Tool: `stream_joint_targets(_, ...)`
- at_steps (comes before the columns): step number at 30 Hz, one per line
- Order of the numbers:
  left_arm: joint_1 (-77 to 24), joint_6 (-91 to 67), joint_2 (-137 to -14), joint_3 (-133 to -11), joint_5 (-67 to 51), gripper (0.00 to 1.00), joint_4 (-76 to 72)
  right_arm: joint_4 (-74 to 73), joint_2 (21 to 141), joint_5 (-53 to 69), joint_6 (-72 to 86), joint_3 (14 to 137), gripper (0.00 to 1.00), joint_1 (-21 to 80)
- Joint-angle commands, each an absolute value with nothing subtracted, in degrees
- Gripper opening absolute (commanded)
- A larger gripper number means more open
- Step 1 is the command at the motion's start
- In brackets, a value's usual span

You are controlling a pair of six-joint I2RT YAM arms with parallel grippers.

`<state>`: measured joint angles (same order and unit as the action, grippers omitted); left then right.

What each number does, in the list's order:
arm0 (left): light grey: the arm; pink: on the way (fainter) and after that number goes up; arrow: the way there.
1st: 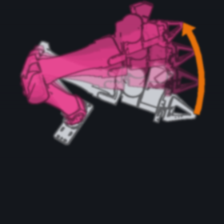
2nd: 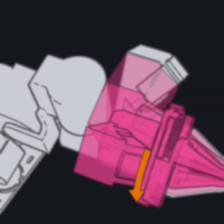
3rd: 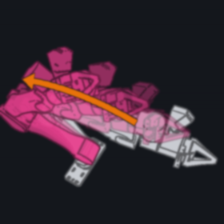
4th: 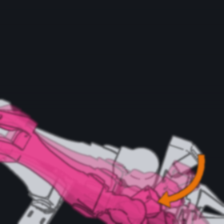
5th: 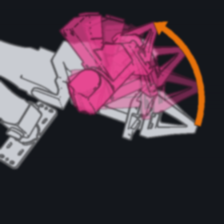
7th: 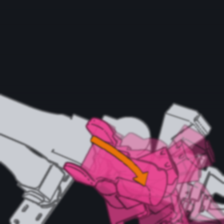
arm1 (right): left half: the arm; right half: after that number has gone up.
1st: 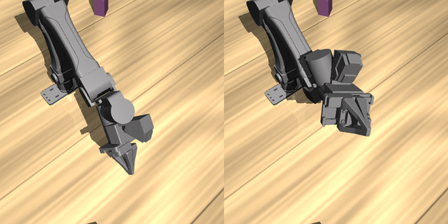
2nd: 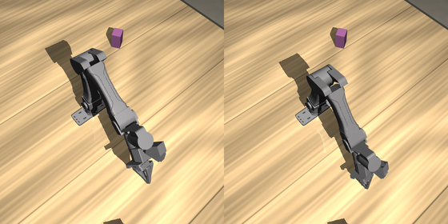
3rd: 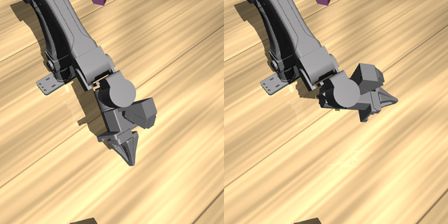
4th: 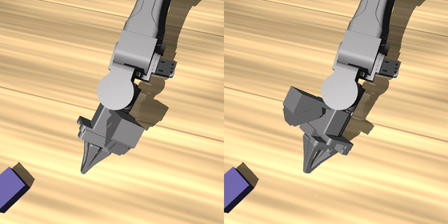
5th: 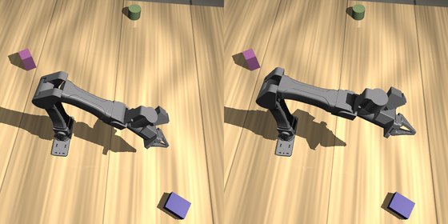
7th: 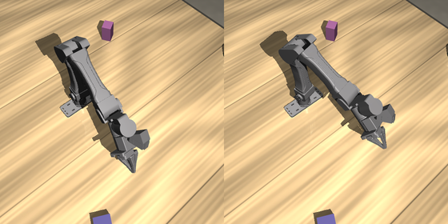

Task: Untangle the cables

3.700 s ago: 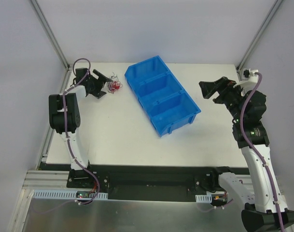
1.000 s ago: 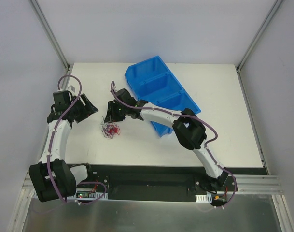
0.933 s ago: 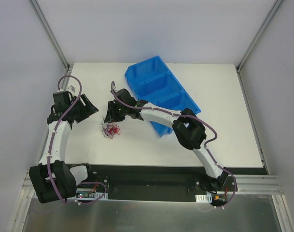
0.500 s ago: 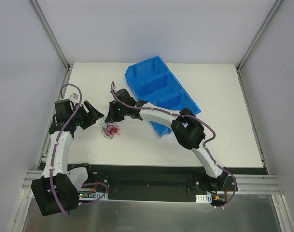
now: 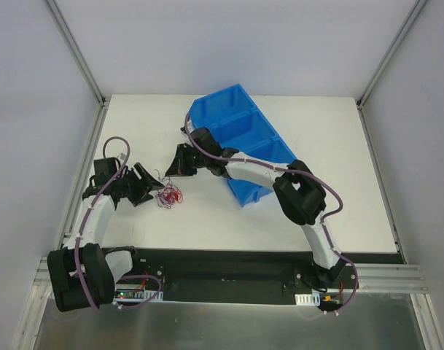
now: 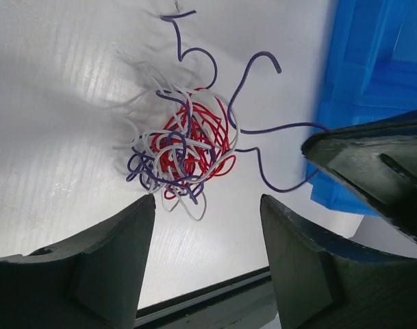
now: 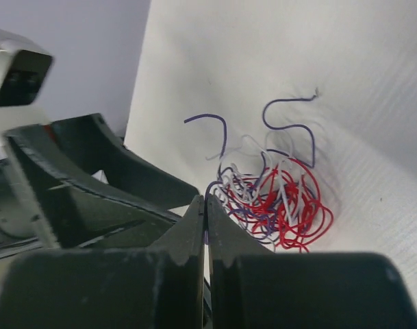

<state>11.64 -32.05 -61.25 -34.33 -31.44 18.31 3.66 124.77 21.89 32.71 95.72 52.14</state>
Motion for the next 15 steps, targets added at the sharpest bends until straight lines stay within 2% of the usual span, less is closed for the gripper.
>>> stream_joint_targets(1,8.71,-33.40,-64.76,-33.57,-30.24,0.64,14.33,9.84,118.75,25.84,35.15,94.49,0.01,52.03)
stream_joint_targets(6,7.91,-34.28,-73.89,-34.54,-29.27,0.67,11.87,11.60,112.87,27.16,35.42,91.94,0.01,51.94)
stream_joint_targets(15,6.77,-35.77,-80.77,-34.63,-24.26,0.59,11.60,12.31,98.89,27.59,34.80,90.96,0.01,51.94)
